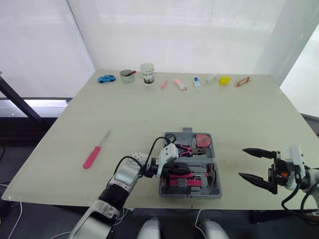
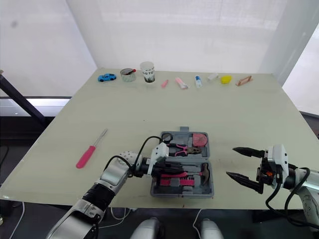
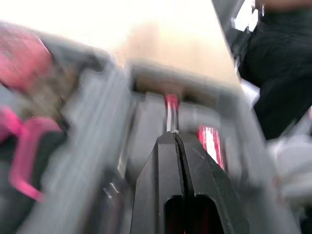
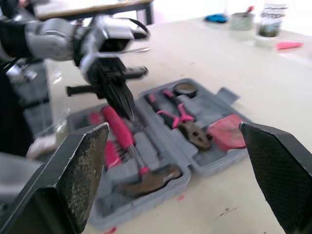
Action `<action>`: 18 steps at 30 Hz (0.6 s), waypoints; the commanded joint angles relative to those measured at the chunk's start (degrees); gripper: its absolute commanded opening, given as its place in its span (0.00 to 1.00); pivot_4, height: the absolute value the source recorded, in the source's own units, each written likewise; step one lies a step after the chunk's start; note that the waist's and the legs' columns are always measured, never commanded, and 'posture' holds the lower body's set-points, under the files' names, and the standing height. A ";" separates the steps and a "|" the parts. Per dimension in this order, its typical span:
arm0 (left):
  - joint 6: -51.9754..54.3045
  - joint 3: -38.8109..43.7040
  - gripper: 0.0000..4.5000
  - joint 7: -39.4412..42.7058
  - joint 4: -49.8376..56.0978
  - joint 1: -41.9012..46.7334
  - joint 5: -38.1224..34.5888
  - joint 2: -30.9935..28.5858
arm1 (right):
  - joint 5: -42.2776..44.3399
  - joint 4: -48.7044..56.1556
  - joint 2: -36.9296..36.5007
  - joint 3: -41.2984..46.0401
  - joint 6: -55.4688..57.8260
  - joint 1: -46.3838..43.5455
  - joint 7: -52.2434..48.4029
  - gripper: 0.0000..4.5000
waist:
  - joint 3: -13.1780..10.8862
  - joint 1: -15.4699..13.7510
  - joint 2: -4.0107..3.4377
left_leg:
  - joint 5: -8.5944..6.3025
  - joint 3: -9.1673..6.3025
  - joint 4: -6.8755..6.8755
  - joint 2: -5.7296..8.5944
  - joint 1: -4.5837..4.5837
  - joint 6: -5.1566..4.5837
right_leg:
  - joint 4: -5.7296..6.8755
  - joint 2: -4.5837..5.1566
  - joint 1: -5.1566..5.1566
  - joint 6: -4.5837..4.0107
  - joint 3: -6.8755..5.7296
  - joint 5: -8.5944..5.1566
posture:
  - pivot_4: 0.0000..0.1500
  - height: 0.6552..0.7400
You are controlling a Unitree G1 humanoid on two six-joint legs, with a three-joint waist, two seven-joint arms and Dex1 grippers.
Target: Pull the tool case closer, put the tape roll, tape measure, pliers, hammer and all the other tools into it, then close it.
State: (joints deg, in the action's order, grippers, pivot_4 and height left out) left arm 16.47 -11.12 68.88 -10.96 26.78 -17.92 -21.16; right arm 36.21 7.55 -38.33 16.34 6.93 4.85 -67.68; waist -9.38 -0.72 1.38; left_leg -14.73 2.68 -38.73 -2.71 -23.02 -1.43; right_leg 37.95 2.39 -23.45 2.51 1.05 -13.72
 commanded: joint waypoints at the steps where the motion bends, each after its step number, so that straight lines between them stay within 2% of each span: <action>1: 5.53 10.10 0.00 -2.21 7.03 -2.09 -9.07 -2.79 | -0.50 1.30 1.09 4.20 -0.29 1.47 5.76 1.00 | 0.01 0.17 -0.01 | 0.00 0.00 0.00 0.00 0.00 0.00 | -0.01 0.00 0.00 0.00 0.00 0.00 | 1.00 1.00; 5: 8.24 16.74 0.00 -5.84 10.58 -8.07 -11.87 -6.54 | -3.24 0.06 2.91 5.16 -1.67 2.96 10.28 1.00 | 0.05 1.17 -0.09 | 0.00 -0.07 0.20 -0.04 0.17 0.00 | -0.01 -0.01 0.00 -0.01 0.13 -0.01 | 1.00 1.00; 9: 4.53 24.40 0.00 -7.96 10.15 -14.70 -12.80 -9.24 | -3.13 -1.53 4.84 6.44 -3.06 3.26 12.01 1.00 | 0.04 1.46 -0.08 | 0.00 -0.02 0.21 -0.04 0.20 0.00 | -0.02 0.00 0.00 0.00 0.19 -0.01 | 1.00 1.00; 14: -1.76 31.09 0.53 -11.20 7.31 -22.02 -10.56 -11.72 | -4.23 -3.39 5.39 7.90 -5.08 4.71 13.20 1.00 | 0.05 1.31 -0.08 | 0.00 0.04 0.22 -0.05 0.20 0.01 | -0.04 0.01 -0.01 -0.02 0.18 -0.01 | 1.00 1.00; 18: -3.59 37.54 0.95 -14.65 9.12 -29.70 -11.34 -12.48 | -4.77 -4.24 5.62 9.28 -6.69 6.98 13.65 1.00 | 0.05 1.26 -0.08 | 0.00 0.05 0.27 -0.05 0.20 0.01 | -0.08 0.06 -0.02 -0.03 0.18 -0.02 | 1.00 1.00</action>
State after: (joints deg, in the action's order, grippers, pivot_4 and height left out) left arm 14.54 22.73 55.52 -4.14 -0.73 -28.69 -33.00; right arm 31.05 2.73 -32.73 23.04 1.88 10.90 -54.46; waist -9.34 0.54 1.30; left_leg -14.74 2.75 -38.47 -2.76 -22.82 -1.42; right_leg 37.86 2.46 -23.47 2.42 1.24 -13.77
